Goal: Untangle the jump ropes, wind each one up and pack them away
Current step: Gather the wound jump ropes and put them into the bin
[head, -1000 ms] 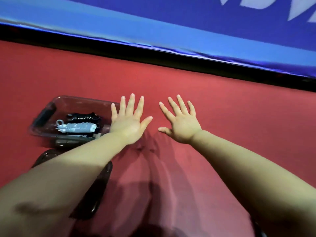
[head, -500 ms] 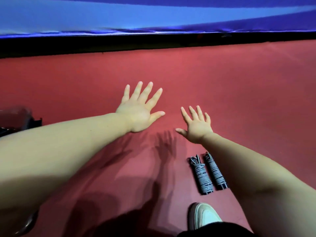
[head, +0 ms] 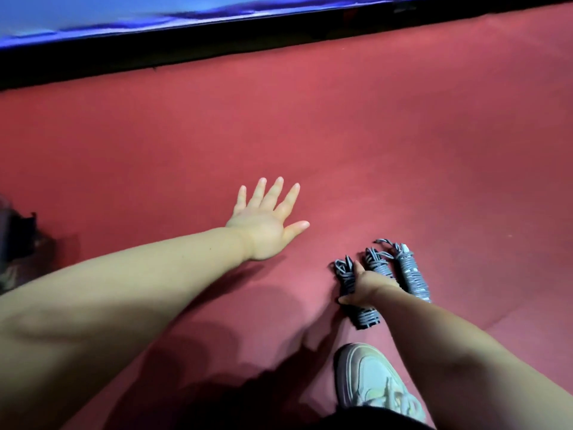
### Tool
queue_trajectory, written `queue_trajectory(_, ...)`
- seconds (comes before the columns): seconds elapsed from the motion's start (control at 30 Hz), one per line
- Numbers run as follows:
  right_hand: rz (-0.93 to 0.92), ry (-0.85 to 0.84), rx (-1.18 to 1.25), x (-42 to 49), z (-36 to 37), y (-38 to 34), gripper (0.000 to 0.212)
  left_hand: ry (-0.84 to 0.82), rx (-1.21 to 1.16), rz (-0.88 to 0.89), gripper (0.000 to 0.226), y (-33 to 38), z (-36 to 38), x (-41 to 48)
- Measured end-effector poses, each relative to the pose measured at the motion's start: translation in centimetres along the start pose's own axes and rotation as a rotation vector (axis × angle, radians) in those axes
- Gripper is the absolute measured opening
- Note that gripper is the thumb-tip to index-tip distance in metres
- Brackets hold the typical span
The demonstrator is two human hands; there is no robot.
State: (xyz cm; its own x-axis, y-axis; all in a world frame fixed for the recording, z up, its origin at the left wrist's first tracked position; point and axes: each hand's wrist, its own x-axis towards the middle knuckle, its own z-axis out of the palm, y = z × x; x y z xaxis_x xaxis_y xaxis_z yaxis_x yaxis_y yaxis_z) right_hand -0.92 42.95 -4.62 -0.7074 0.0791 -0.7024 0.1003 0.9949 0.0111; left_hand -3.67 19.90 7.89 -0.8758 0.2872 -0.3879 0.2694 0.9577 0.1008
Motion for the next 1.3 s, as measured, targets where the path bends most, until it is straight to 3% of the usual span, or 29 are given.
queue_trajectory(0.2, 0.017, 0.132, 0.042, -0.3, 0.5, -0.9, 0.092, -0.005, -0.075, -0.018, 0.068, -0.7, 0.5, -0.3)
queue_trajectory(0.37, -0.05, 0.228, 0.103, -0.8, -2.0, -3.3, 0.055, 0.055, -0.149, -0.041, 0.068, -1.6, -0.7, -0.6)
queue_trajectory(0.67, -0.318, 0.365, 0.027, -2.9, -9.2, -14.1, 0.058, 0.217, -0.323, -0.198, 0.069, -8.6, -3.2, -3.1)
queue_trajectory(0.83, -0.536, 0.5, 0.023, -5.1, -11.8, -24.3, 0.068, 0.36, -0.466, -0.386, 0.069, -15.7, -3.7, -6.4)
queue_trajectory(1.1, -1.012, 0.608, -0.037, -10.3, -12.3, -44.6, 0.058, 0.694, -0.549, -0.858, 0.067, -33.1, 1.5, -18.0)
queue_trajectory(1.3, -1.248, 0.509, -0.312, -12.5, -7.9, -57.8, 0.065, 0.616, -0.423, -1.156, 0.067, -44.2, 9.3, -28.3)
